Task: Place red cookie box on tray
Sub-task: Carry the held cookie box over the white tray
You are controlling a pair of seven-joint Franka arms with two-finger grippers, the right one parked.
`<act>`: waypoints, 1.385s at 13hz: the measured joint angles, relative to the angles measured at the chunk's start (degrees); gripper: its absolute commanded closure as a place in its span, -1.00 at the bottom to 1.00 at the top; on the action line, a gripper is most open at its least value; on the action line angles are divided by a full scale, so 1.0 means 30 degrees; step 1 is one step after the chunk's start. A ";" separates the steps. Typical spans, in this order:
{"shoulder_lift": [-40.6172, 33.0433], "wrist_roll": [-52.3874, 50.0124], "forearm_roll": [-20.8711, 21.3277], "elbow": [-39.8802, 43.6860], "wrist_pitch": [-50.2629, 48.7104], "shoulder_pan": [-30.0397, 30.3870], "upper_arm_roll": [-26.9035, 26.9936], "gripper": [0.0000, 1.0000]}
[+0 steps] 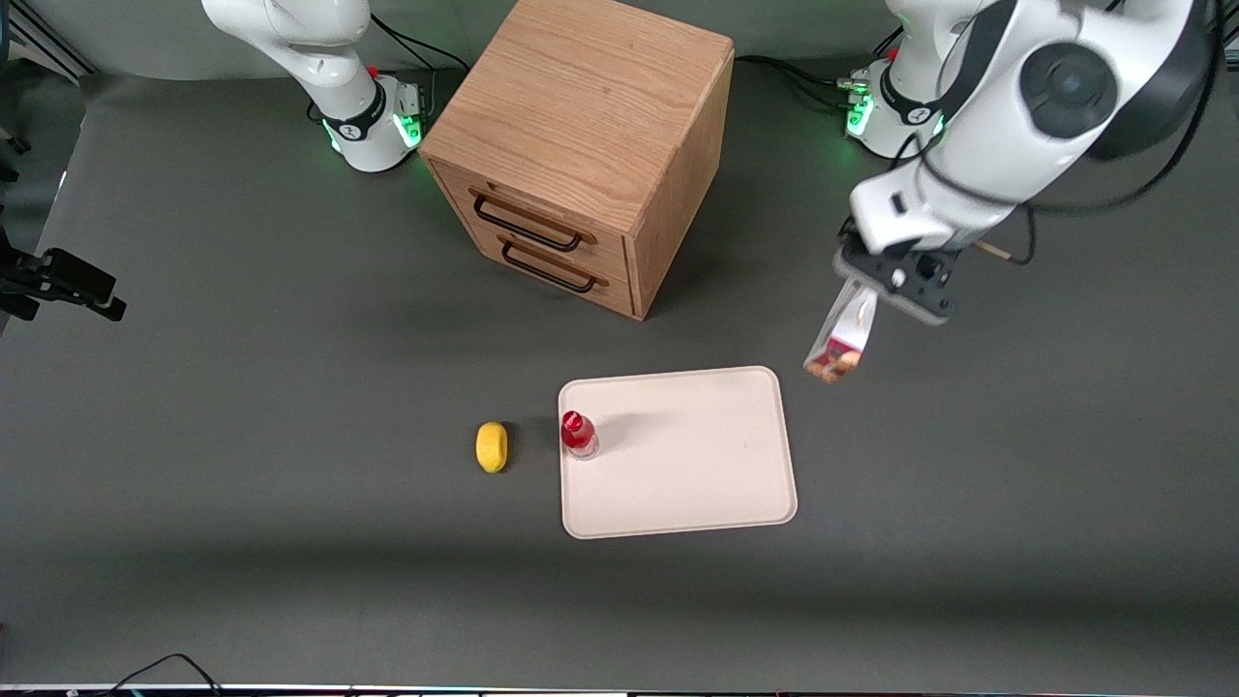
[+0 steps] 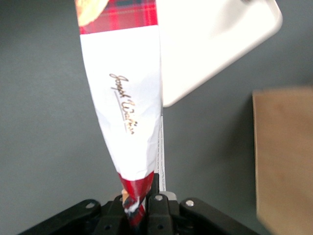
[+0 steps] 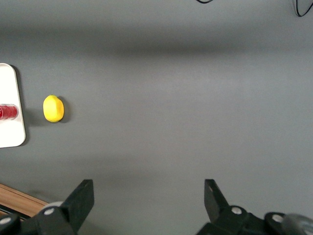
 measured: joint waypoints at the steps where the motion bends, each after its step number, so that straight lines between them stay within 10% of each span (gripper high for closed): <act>1: 0.1104 -0.2130 0.1184 0.0705 0.0357 -0.0010 -0.0527 1.00; 9: 0.8201 -1.2537 0.4419 0.4145 0.3930 -0.0778 -0.2028 1.00; 18: 1.2729 -1.5220 0.7885 0.4113 0.7869 -0.1256 -0.2038 1.00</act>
